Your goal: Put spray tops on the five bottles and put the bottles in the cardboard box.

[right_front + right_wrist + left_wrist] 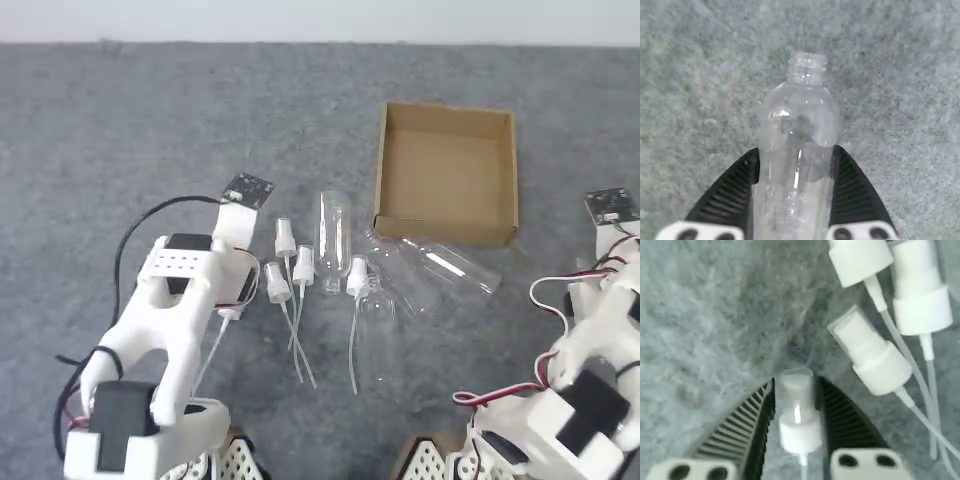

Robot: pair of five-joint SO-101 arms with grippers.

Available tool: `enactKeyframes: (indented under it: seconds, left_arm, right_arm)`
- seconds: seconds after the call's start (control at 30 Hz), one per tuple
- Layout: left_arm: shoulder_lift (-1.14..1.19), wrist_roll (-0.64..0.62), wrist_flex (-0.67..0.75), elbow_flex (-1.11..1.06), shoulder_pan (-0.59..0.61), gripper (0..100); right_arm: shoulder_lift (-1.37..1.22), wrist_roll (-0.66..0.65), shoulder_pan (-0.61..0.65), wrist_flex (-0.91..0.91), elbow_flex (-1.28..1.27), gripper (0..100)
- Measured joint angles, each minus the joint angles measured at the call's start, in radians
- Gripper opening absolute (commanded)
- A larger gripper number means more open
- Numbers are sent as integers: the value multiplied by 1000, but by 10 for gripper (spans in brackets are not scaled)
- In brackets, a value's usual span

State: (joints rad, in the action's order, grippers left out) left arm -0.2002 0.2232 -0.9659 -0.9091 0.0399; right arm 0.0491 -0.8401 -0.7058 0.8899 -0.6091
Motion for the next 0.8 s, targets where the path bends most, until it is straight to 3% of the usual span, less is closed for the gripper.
enactKeyframes:
  seconds: [0.37, 0.6, 0.8]
  left_arm:
    - [-12, -2, 17, -8, 0, 12]
    - [-232, -54, -8, -35, -38, 12]
    - [-410, -91, -8, -167, -91, 13]
  right_arm:
    - [0, 8, 0, 0, 6, 10]
    - [-9, 51, 0, 6, 14, 200]
    - [-25, 69, 3, 15, 23, 218]
